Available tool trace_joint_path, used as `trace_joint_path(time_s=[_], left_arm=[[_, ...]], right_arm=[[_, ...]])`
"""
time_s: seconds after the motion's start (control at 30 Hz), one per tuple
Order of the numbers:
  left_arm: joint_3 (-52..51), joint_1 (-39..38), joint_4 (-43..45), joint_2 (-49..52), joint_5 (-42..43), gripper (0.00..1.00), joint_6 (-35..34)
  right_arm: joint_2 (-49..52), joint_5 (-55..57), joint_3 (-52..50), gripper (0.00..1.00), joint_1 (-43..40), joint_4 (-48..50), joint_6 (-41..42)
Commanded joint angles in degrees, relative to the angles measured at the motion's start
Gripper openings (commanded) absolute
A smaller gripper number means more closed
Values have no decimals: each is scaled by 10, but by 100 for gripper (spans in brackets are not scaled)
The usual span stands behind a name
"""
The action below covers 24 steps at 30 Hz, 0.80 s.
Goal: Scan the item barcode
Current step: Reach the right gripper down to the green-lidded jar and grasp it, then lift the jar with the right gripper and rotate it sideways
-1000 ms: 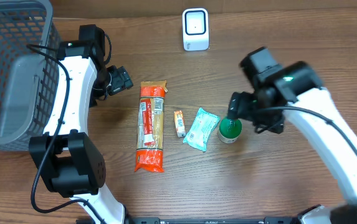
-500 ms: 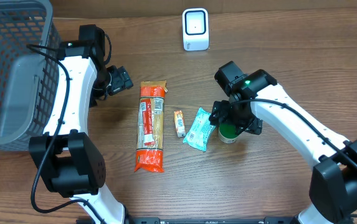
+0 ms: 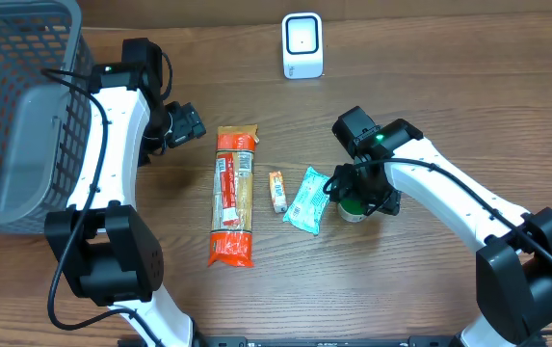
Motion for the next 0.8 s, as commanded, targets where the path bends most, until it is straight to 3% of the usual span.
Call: trace_joint_path(time_s=[0.0, 0.27, 0.67, 0.77], left_arm=[[-2, -2, 0, -11, 0, 100, 4], [-2, -2, 0, -11, 0, 100, 4], [-2, -2, 0, -11, 0, 100, 4], [-2, -2, 0, -11, 0, 100, 4]], right_arm=[[0, 4, -4, 74, 3, 6, 41], [0, 4, -4, 71, 3, 22, 147], [0, 6, -35, 81, 3, 56, 90], [0, 5, -54, 81, 3, 99, 13]])
